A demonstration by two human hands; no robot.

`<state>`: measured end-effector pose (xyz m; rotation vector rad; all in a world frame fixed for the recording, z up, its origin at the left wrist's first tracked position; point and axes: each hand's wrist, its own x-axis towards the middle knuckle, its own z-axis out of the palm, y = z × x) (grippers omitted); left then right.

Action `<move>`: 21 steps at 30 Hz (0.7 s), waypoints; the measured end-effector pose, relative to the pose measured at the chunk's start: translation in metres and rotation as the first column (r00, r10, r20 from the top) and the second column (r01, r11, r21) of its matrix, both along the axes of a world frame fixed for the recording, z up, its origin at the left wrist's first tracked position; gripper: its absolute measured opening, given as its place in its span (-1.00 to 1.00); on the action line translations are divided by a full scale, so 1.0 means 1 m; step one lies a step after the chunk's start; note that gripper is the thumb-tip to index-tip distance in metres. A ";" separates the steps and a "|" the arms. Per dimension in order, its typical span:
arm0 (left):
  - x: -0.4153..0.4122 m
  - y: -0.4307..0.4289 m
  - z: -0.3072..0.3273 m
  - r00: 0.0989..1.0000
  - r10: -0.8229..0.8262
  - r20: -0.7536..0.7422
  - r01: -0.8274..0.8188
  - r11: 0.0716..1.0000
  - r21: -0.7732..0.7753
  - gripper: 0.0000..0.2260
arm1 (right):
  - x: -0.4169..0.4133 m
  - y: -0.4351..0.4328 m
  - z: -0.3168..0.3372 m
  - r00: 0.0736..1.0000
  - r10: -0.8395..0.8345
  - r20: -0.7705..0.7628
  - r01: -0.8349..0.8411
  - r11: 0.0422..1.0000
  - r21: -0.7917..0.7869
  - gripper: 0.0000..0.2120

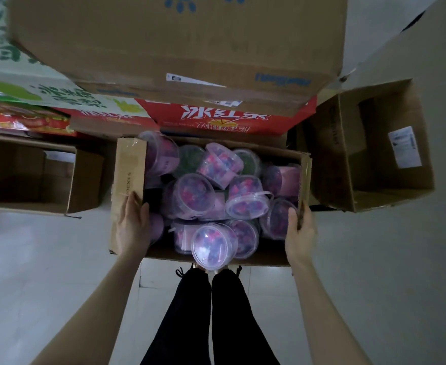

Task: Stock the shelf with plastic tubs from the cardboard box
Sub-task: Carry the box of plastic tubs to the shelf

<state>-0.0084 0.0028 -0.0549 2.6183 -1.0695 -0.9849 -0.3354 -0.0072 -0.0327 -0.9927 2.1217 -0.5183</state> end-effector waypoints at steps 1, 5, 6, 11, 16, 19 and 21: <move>0.000 0.002 0.000 1.000 -0.001 0.016 0.001 1.000 -0.006 -0.55 | 0.000 0.001 -0.002 1.000 0.006 -0.030 -0.007 1.000 -0.005 -0.56; -0.003 0.004 0.003 0.997 0.017 0.070 -0.015 0.999 -0.028 -0.55 | 0.001 0.003 -0.006 0.988 0.004 -0.152 0.003 0.999 0.046 -0.54; -0.003 0.004 0.003 0.997 0.029 0.076 -0.028 0.999 -0.022 -0.54 | 0.002 0.003 -0.007 0.987 0.012 -0.163 -0.004 0.999 0.050 -0.54; 0.004 0.007 0.005 0.996 -0.052 0.072 0.054 0.998 -0.021 -0.46 | 0.006 0.006 -0.006 0.983 -0.028 -0.180 0.033 0.999 0.027 -0.53; 0.018 0.015 0.008 0.999 0.005 0.039 0.001 0.990 -0.138 -0.56 | 0.001 0.014 -0.005 0.978 -0.058 -0.200 0.063 0.998 0.015 -0.57; 0.027 0.022 0.014 0.997 -0.009 0.075 0.028 0.967 -0.255 -0.62 | -0.006 0.017 -0.005 0.968 -0.125 -0.218 0.118 0.992 -0.044 -0.62; 0.033 0.022 0.021 0.997 -0.016 0.080 0.041 0.945 -0.324 -0.66 | -0.012 0.016 -0.002 0.965 -0.166 -0.205 0.157 0.986 -0.060 -0.65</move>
